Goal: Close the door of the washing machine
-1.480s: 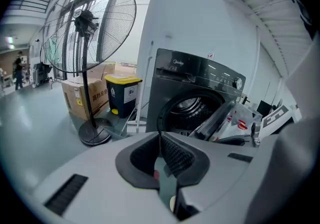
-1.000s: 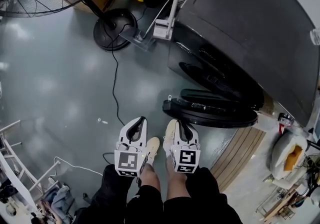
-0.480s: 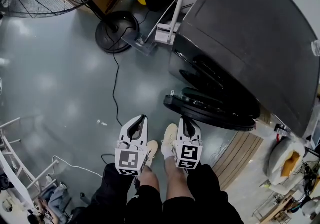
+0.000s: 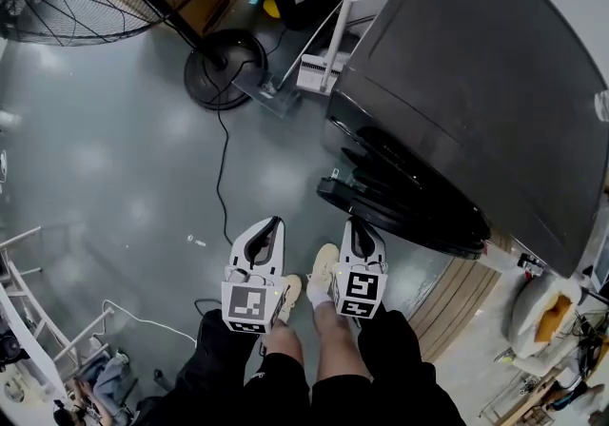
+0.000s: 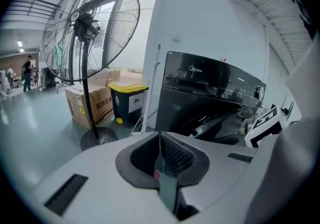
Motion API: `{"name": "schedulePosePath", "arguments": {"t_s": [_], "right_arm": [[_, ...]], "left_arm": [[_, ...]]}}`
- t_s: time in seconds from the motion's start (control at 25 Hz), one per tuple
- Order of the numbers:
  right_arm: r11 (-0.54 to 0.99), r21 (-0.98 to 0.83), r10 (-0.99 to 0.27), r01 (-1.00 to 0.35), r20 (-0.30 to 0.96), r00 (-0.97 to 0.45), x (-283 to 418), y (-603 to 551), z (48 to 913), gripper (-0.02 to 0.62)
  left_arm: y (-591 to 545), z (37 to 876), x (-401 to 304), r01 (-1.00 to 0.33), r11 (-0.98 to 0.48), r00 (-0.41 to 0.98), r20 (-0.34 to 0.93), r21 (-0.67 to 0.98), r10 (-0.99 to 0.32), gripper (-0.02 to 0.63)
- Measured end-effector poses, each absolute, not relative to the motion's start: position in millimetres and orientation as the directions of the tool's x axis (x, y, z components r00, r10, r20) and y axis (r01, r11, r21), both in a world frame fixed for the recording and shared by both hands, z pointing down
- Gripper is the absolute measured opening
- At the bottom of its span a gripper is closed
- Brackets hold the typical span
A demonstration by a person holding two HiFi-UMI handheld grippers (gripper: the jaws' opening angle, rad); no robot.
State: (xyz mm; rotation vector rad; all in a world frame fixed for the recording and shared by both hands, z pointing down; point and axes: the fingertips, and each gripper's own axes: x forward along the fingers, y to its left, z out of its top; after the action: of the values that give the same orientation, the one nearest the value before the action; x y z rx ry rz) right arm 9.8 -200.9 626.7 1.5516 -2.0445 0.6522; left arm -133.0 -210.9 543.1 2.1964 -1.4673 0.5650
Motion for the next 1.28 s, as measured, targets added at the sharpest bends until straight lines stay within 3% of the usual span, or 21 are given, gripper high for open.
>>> {"name": "schedulePosePath", "arguments": {"t_s": [1.28], "right_arm": [[0.229,-0.07,-0.746,-0.971,0.628,-0.222,38.9,-253.1,623.9,0.017]], "left_arm": [[-252.9,522.9,-102.7,-0.933,-0.341,0.346,0.532,0.112,-0.773,0.031]]}}
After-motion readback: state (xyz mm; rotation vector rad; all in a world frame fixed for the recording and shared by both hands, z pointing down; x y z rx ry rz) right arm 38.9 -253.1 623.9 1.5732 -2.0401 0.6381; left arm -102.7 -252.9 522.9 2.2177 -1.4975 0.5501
